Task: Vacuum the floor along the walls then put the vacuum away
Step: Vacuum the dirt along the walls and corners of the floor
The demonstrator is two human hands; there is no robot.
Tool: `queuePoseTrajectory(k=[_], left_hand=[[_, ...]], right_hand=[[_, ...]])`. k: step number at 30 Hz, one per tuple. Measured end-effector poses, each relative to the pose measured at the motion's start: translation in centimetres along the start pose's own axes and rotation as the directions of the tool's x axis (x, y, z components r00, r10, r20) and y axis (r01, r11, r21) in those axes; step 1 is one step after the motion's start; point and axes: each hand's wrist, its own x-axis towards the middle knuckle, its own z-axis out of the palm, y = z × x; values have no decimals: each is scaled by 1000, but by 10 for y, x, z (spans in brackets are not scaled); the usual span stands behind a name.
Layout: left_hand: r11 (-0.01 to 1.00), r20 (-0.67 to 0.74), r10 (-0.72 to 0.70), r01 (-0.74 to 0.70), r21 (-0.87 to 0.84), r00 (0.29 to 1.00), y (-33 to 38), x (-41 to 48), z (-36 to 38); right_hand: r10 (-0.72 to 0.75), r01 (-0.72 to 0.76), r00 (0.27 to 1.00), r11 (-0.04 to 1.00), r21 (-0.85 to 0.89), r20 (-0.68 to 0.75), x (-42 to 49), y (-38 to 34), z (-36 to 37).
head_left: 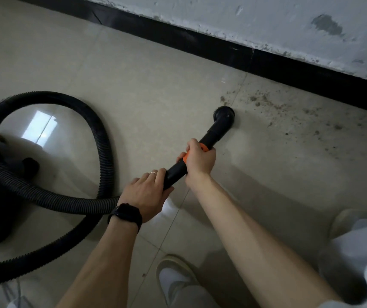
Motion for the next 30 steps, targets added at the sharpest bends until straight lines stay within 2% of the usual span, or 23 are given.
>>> queuePoseTrajectory(k=[18,30], left_hand=[[995,-21,-72,71,-75,997,14,29,2],[991,-47,-73,68,-112,996,20,56,4]], right_hand=[[-65,68,996,997,-43,60,27,-16,6],[-142,144,989,985,-98,31,47,-32,14]])
